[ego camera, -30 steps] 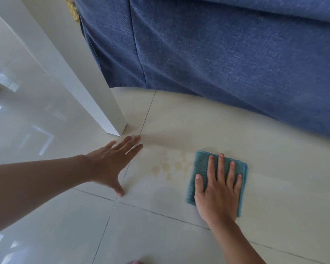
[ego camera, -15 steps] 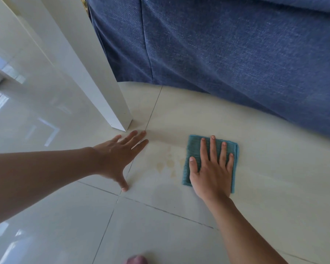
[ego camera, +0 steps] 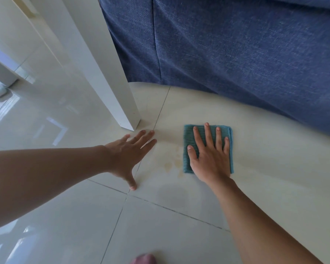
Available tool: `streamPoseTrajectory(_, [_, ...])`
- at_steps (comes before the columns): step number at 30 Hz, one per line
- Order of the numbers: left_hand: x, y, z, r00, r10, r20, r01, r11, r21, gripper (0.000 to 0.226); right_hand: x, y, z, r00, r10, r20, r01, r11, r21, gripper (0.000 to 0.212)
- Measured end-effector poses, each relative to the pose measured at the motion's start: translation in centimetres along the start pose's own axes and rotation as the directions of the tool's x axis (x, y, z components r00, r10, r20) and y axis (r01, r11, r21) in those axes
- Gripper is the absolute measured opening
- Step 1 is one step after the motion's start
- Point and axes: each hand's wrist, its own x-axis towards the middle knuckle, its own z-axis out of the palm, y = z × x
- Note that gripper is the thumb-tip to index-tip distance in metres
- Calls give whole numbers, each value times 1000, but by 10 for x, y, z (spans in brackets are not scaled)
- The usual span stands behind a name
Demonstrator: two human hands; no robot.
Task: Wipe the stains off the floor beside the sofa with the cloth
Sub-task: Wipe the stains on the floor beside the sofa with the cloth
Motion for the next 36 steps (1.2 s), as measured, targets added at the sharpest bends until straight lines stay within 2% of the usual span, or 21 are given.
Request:
streamPoseTrajectory(5, [1, -2, 2, 1000, 4, 12, -4, 1000, -1, 154, -33, -18, 5, 998, 58, -31, -56, 997, 57, 66])
streamPoseTrajectory(12, [1, 0, 0, 1000, 8, 23, -9, 1000, 17, 153, -121, -43, 27, 950, 297, -96, -280, 947, 158, 65])
streamPoseTrajectory(16, [2, -1, 0, 1000, 10, 23, -10, 1000, 13, 153, -125, -47, 30, 937, 338, -89, -322, 934, 155, 67])
streamPoseTrajectory(21, [2, -2, 2, 1000, 11, 7, -11, 1000, -2, 154, -93, -42, 26, 951, 299, -71, -289, 949, 127, 68])
streamPoseTrajectory(27, [2, -4, 4, 1000, 16, -14, -16, 1000, -12, 153, -40, -35, 15, 988, 138, -67, -132, 987, 88, 68])
streamPoseTrajectory(36, [0, -6, 4, 998, 31, -62, -33, 999, -35, 156, -31, -67, 13, 998, 42, -35, -39, 995, 90, 66])
